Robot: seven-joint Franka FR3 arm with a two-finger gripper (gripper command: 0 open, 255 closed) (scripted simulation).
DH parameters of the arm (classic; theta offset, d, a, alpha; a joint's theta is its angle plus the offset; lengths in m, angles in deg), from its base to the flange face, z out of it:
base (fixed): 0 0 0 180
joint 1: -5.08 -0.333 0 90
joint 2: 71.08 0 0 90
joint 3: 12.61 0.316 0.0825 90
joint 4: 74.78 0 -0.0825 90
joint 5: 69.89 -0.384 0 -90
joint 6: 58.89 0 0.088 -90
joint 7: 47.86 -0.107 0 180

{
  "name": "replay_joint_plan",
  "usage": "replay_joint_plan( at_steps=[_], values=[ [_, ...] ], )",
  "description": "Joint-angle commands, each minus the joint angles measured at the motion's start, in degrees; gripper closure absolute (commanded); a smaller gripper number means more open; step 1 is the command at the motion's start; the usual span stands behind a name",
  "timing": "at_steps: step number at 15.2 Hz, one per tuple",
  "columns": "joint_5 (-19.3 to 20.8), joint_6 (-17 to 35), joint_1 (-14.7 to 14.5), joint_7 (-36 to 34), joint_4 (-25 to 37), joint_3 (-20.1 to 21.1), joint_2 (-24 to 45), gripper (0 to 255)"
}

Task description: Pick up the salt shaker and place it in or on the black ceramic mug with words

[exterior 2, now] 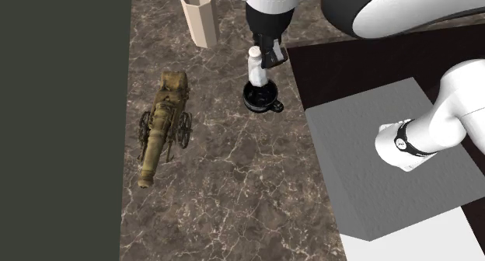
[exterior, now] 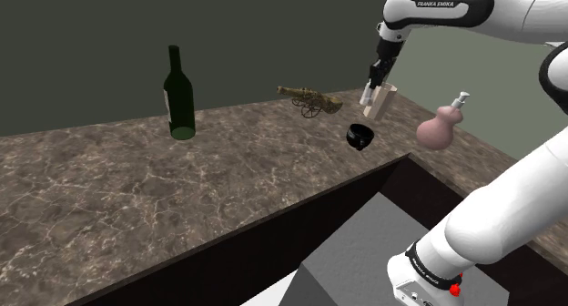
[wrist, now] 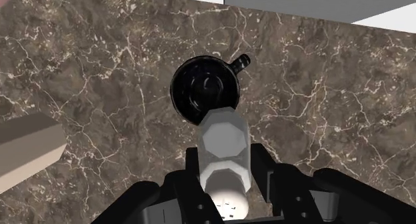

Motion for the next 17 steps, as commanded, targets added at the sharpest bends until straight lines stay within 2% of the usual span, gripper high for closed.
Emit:
replay_joint_plan(
  at_steps=[1,17],
  values=[
    [1.45,-0.15,0.54,0.53,-4.39,-0.35,-4.81,255],
    [1.91,12.04,0.90,-0.86,-15.66,-0.95,-3.80,255]
  ],
)
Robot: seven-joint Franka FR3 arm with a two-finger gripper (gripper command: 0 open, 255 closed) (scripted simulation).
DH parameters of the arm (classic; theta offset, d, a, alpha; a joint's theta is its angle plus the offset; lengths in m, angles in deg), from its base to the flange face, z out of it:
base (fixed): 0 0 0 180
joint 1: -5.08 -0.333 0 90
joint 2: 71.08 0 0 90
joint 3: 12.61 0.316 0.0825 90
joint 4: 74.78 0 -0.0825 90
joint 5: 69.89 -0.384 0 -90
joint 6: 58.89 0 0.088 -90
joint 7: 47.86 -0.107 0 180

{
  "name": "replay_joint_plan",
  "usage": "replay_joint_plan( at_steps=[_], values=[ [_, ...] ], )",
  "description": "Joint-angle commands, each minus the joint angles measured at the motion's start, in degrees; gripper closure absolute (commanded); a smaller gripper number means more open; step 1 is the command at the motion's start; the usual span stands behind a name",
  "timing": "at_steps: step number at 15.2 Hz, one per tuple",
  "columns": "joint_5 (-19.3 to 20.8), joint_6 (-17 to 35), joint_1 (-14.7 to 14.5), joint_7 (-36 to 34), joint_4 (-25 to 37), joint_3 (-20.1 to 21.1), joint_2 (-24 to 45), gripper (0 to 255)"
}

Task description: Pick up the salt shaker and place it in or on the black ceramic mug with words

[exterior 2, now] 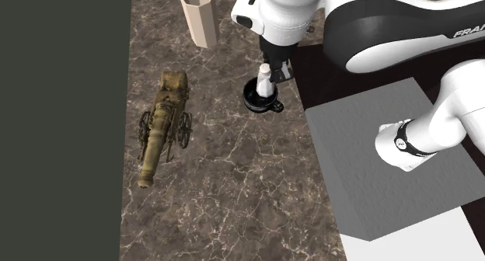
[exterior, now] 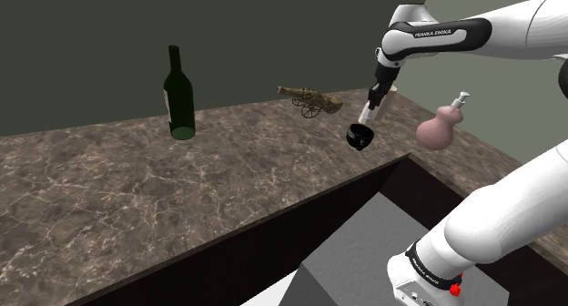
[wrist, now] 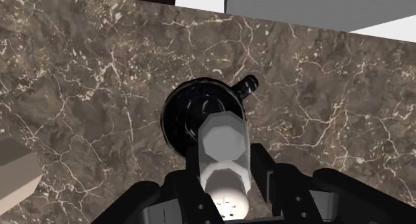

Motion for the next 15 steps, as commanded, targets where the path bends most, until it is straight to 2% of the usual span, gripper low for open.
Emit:
replay_joint_plan(
  at_steps=[1,4,12,13,15],
  values=[
    [0.03,1.67,0.05,-0.15,-1.29,-0.10,0.36,255],
    [0.05,4.14,0.11,-0.35,-3.13,-0.26,1.00,255],
    [0.05,4.14,0.11,-0.35,-3.13,-0.26,1.00,255],
    [0.05,4.14,0.11,-0.35,-3.13,-0.26,1.00,0],
    [0.05,4.13,0.11,-0.36,-3.13,-0.26,1.00,0]
  ],
)
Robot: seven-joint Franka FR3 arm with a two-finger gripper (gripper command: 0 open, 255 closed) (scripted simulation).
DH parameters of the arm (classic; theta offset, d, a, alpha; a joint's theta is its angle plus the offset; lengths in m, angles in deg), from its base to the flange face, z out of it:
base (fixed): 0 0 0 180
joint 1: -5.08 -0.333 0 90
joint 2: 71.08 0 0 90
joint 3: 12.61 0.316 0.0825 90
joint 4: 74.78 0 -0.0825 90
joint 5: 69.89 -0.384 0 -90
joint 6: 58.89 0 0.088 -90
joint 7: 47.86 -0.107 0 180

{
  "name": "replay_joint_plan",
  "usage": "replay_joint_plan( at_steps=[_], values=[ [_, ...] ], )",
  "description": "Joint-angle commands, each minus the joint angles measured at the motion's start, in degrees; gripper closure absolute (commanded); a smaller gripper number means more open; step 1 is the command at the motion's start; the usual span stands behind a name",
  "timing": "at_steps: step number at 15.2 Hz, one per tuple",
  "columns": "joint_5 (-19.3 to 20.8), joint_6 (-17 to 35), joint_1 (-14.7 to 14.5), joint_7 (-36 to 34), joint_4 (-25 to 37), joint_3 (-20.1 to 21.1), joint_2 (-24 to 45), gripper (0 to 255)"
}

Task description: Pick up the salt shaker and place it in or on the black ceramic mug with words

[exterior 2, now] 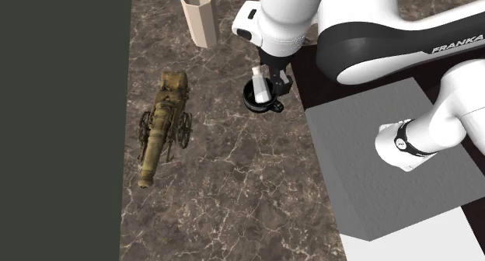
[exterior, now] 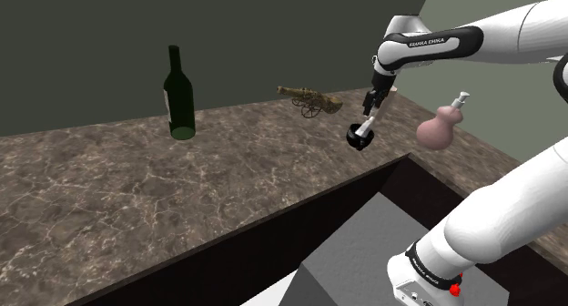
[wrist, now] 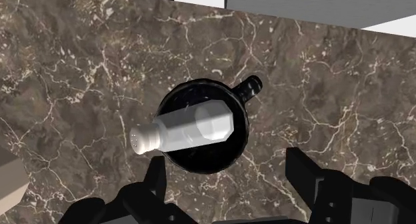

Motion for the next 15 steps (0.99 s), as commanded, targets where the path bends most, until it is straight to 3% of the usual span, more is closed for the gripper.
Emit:
replay_joint_plan(
  at_steps=[1,3,7,15],
  values=[
    [0.00,0.00,0.00,0.00,0.00,0.00,0.00,0],
    [0.00,0.00,0.00,0.00,0.00,0.00,0.00,0],
    [-0.19,-7.29,-0.52,-0.04,5.68,0.85,-1.56,0],
    [-0.19,-7.29,-0.51,-0.04,5.68,0.86,-1.56,0]
  ],
)
